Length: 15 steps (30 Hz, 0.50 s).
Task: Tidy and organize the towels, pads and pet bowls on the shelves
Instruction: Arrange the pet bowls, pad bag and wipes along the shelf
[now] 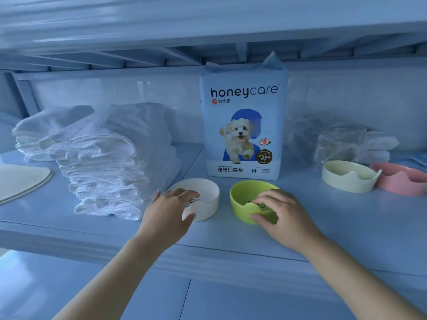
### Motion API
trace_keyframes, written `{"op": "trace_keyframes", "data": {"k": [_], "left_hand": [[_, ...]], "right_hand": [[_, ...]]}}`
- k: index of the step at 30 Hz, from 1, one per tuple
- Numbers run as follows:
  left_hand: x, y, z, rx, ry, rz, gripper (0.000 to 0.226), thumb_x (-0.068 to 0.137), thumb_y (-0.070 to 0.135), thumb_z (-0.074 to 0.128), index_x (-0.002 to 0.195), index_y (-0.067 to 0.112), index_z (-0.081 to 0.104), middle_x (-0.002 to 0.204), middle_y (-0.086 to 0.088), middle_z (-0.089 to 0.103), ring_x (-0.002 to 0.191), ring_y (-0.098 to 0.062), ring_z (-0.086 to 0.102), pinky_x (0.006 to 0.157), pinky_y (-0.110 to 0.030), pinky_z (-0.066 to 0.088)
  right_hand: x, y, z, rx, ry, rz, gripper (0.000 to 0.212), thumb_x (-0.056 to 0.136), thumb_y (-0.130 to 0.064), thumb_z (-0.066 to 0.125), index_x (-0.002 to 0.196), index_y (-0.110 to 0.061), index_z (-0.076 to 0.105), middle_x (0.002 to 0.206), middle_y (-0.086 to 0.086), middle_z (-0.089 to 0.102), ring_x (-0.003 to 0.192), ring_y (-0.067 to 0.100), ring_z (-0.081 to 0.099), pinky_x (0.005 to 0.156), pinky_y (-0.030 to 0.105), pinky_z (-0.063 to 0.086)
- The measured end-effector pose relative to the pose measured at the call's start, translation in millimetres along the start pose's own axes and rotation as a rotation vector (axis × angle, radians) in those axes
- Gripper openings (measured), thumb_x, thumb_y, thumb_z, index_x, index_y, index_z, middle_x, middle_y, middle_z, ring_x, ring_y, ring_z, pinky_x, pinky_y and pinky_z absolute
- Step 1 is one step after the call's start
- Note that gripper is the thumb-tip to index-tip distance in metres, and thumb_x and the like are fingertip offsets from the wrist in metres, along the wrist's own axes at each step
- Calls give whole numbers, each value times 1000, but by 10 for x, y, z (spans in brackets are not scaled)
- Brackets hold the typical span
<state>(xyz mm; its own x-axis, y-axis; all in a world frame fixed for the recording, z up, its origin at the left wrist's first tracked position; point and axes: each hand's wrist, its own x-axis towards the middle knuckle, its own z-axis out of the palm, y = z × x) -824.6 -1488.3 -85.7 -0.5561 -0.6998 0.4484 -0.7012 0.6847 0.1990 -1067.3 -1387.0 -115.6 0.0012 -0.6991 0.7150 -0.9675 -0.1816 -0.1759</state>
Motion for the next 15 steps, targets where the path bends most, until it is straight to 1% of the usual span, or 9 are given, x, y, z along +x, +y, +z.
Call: {"op": "trace_keyframes", "data": {"k": [1,3,7,9,10,11,12,13,15], "left_hand": [[2,-53,13,18,0,9,34,88,34,57,122,33,54,120,16,56,111,-12,50,109,-35,26],[18,-124,27,33,-7,24,31,89,36,57,118,28,59,115,12,60,112,-15,50,114,-38,14],[48,-133,57,75,-25,91,28,91,38,52,117,28,60,110,13,62,110,-13,53,115,-33,9],[64,-81,82,44,11,135,26,90,35,55,113,26,63,107,10,65,104,-18,58,114,-32,16],[68,-33,91,33,21,150,25,90,33,56,111,25,65,105,9,66,101,-21,59,110,-31,24],[69,23,99,31,23,162,23,90,32,55,110,25,65,104,8,66,100,-23,59,100,-30,35],[69,79,106,32,25,176,22,90,32,55,109,24,65,103,8,65,98,-25,59,83,-29,40],[76,133,114,35,27,195,22,90,32,54,108,24,64,103,8,65,95,-26,59,70,-27,38],[104,237,126,51,10,225,23,92,33,51,109,24,63,105,9,63,91,-26,59,65,-26,31]], "right_hand": [[-10,4,6,-31,16,-13,29,75,-44,56,87,-19,66,90,-6,65,86,6,49,81,20,30],[-34,22,14,-90,45,-17,29,74,-46,56,84,-21,66,88,-8,65,85,7,50,85,25,30],[-52,22,5,-141,51,29,29,72,-49,57,80,-23,66,85,-11,65,81,6,51,83,27,30],[-59,11,-19,-158,27,29,26,72,-47,60,79,-22,65,81,-11,64,78,8,52,77,26,31],[-67,10,-36,-173,8,22,24,71,-45,63,79,-22,65,79,-11,64,75,10,54,76,26,33],[-81,11,-58,-194,-17,11,22,70,-41,66,80,-21,65,77,-10,65,73,13,57,77,26,36],[-98,10,-81,-215,-41,0,22,68,-38,68,82,-20,66,77,-9,65,73,15,59,78,26,41],[-116,4,-107,-232,-60,-7,23,67,-35,69,83,-20,67,77,-8,66,73,16,60,79,26,45],[-157,-10,-170,-252,-76,-10,23,65,-33,70,83,-19,68,77,-8,67,72,16,60,78,26,47]]}}
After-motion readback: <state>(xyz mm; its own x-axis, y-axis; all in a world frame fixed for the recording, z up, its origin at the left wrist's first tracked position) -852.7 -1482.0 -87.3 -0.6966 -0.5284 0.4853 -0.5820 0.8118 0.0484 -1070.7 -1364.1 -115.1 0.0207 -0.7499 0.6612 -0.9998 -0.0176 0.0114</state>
